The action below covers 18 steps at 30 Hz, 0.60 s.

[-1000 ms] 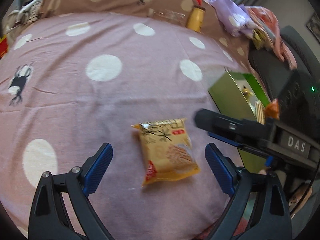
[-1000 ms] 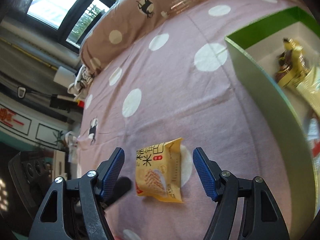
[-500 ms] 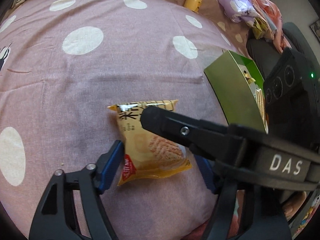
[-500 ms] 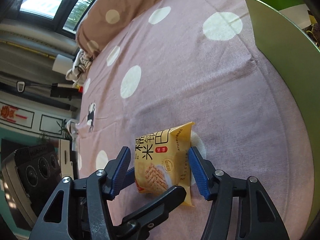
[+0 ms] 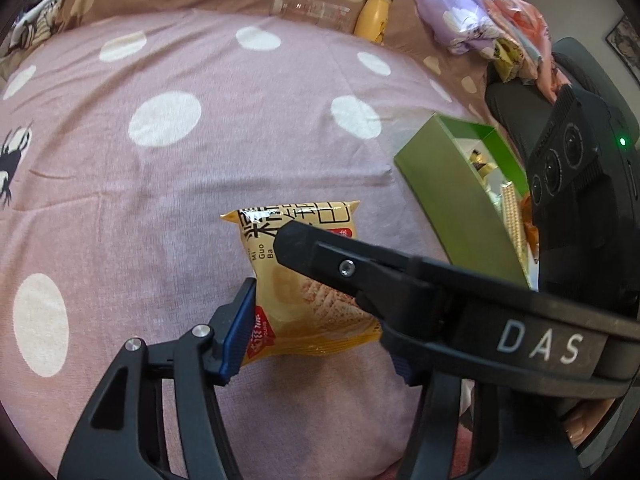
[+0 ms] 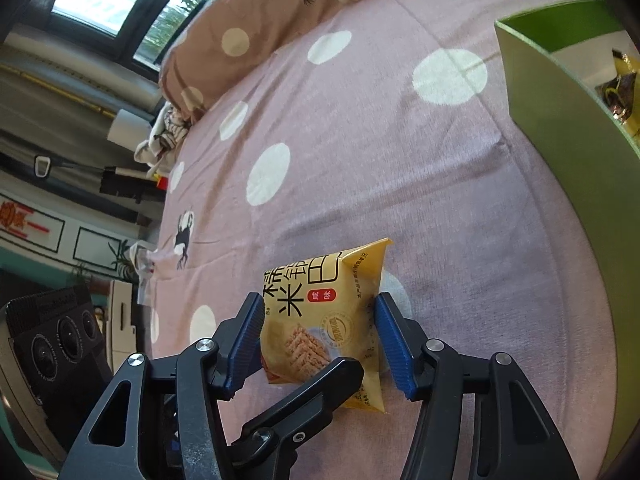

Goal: Organize snacks
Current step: 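Lift the yellow rice-cracker bag with the right gripper and carry it over the box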

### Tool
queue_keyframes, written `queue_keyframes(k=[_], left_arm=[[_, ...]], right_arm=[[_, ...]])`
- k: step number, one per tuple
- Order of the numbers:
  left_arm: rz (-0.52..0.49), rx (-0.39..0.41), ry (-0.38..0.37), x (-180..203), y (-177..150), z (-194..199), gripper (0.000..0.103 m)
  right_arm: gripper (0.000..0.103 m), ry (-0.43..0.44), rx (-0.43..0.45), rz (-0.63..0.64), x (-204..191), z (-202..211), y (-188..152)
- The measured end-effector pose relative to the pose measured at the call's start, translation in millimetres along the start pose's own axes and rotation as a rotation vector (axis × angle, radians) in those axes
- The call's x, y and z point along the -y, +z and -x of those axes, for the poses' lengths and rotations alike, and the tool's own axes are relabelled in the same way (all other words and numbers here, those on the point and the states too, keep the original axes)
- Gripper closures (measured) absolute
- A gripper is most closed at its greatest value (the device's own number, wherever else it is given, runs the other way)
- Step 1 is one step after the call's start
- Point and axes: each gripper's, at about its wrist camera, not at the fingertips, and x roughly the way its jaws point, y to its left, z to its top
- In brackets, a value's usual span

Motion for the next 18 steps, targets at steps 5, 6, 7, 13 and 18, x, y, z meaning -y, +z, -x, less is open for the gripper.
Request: queue_keyframes(k=[5,6,7,13,18], left_arm=[[-0.037,0.077,-0.007,13,1,16,0.045],[-0.045,0.094,-0.01,16,1,19,0.045],[-0.055,0.116,-0.014,20,1,23,0.045],[-0.11,0.213,-0.027,45,3,39,0.048],[-0.189,0.263,-0.034,78,9,39,0.049]], right_arm=[[0.043,0.008,0.073,0.034,-10,22,-1],[0.043,0.009,0.092,0.043,-12,28,-1],[0.043,0.009,0.113,0.052,-15,34,-2],[0.043,0.016,0.229,0.085,-17,72,-3],[0.043,-0.018,0.321,0.09,-14,101,-6]])
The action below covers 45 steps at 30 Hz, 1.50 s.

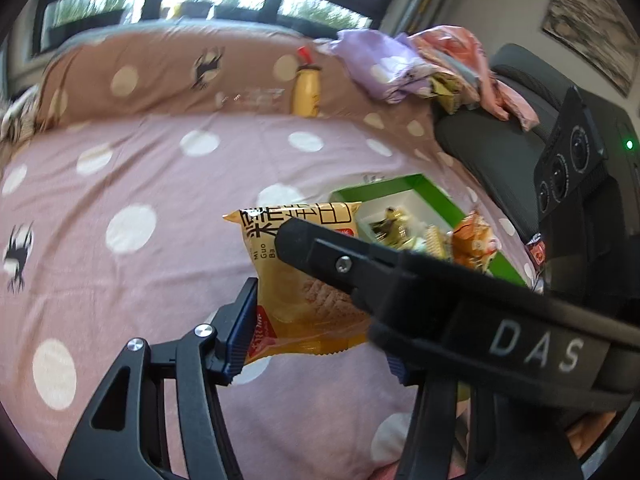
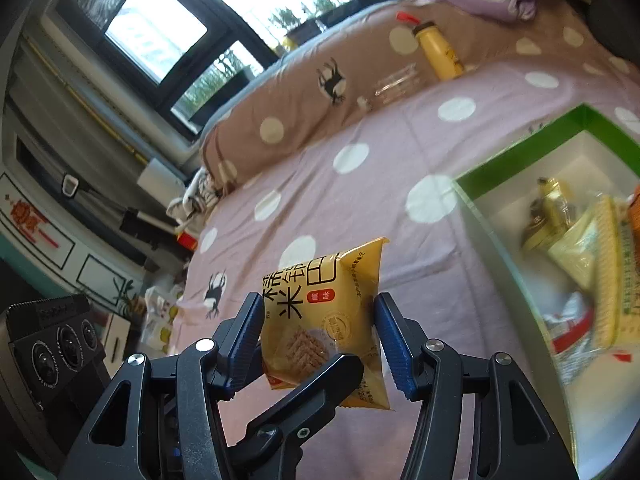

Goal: Organize snacks
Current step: 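Lift the yellow rice-cracker bag with the right gripper and carry it over the box, then lower the yellow rice-cracker bag into the box and open the right gripper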

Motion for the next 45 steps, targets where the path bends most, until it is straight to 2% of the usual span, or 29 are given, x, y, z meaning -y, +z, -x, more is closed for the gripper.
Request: queue_keyframes(k=[6,13,26,35,45], left_arm=[[-0.083,0.026,-0.061,32,11,-9,0.048],[-0.155,0.019,-0.118,59,20,-28,0.048],[-0.193,-0.095,-0.2,90,21,-79,0.048],[-0.213,-0.142,-0.194,98,19,-97,0.048],[-0.221,-0.18,-0.195,103,17,-110,0.048]], right_arm=[[0.043,-0.035,0.109,-0.034,22,35,9],[0.043,-0.075,0.18,-0.081,48,56,14],[0.043,-0.154,0.186,-0.239,109,60,20],[0.043,-0.201,0.172,-0.3,129,56,17],[0.043,-0.208,0.157,-0.348,145,55,15]])
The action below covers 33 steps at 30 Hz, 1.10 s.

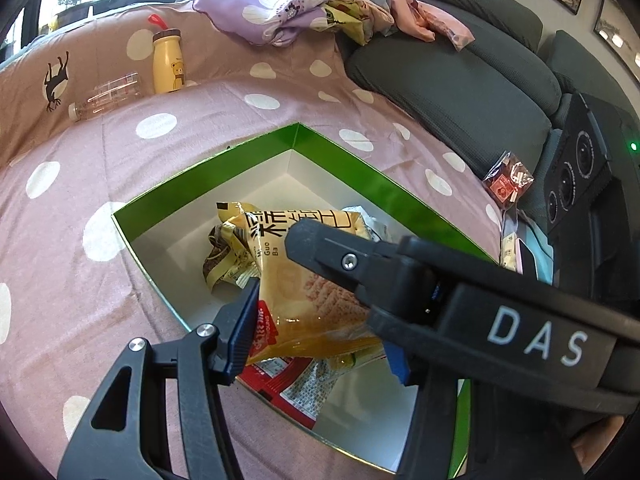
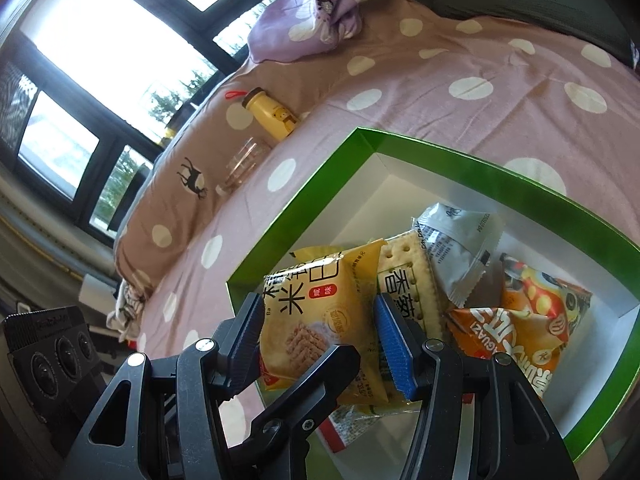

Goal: Organize snacks
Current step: 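Lower the yellow rice-cracker bag into the box and open the right gripper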

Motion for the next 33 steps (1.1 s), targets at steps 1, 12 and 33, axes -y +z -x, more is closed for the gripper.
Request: queue_keyframes(k=[1,12,33], left_arm=[[-0.001,-0.002,0.002,0,0,0,0.048],[0.012,-0.029,-0.006,-4,1,-8,0.047],[0.009,-0.024,0.052,-5,0,7,0.022]], right_arm=[[0.043,-0.003,0.001,-0.002,0,0,1],[0.043,-0.036,-0.009,-0.016,3,-3,1],[0.041,-0.168,0.065,0.018,-4,18,-1]])
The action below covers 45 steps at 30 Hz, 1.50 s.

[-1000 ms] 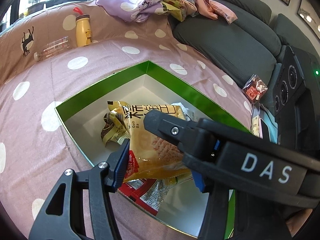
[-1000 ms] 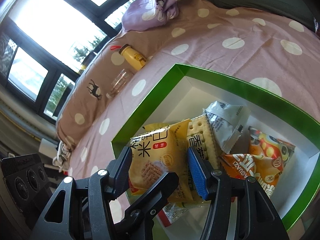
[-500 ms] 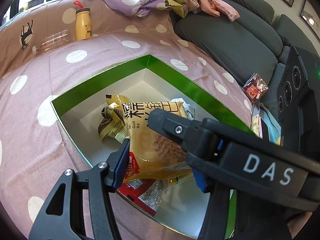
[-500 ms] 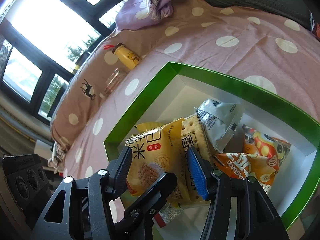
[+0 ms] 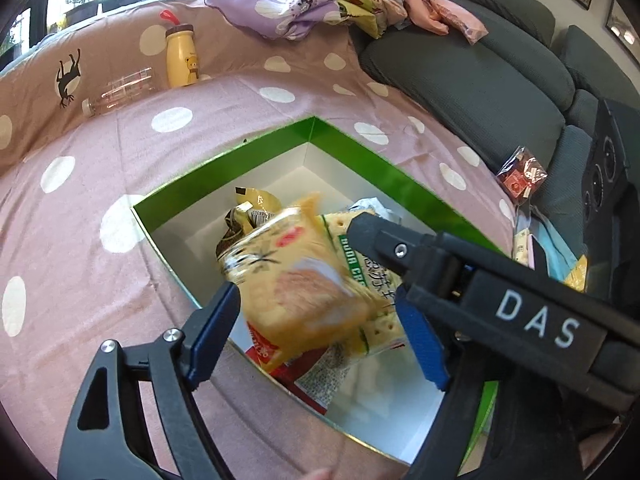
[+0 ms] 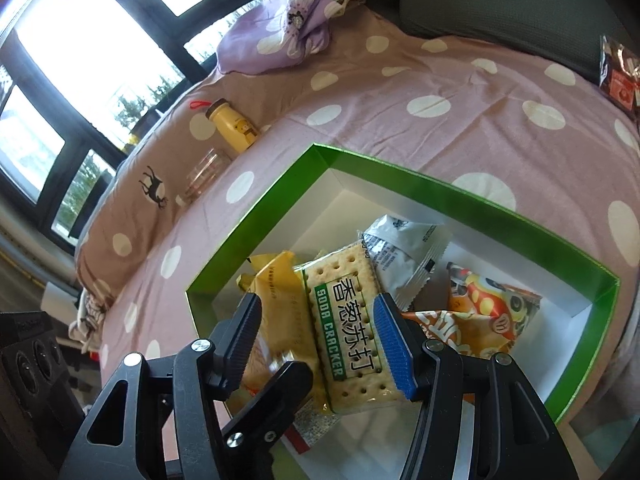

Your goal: Organize snacks

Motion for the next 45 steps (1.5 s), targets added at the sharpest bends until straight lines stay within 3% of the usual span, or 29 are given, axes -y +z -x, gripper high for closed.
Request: queue_keyframes(k=[7,14,16,17,28,45], left_arm=[[-0.022,0.062,0.051,7,1,27,0.007],[-0.012,0.107,0.071,8,0,48,0.001],[-0.015,0.123,0.074,9,-1,54,0.001],[-0.015,0.128,0.068,9,-2,56,0.001],[0.023,0.148,0.068,3,-4,67,0.001],[0.047,0.107,0.086,-2,-10,59,0.001]], right_arm=[[0.034,-0.022,0.062,0.008,-3,23,1],[0.032,-0.081,0.12,0.012,-4,47,1],[0.018,-0.094,0.14,0.022,-6,53,0],[0.018,-0.087,0.152,0.029,-8,56,-1],[0.018,-0.112,0.191,0.055,-14,73,-6],[0.018,-0.112,0.155,0.027,-11,65,-6]])
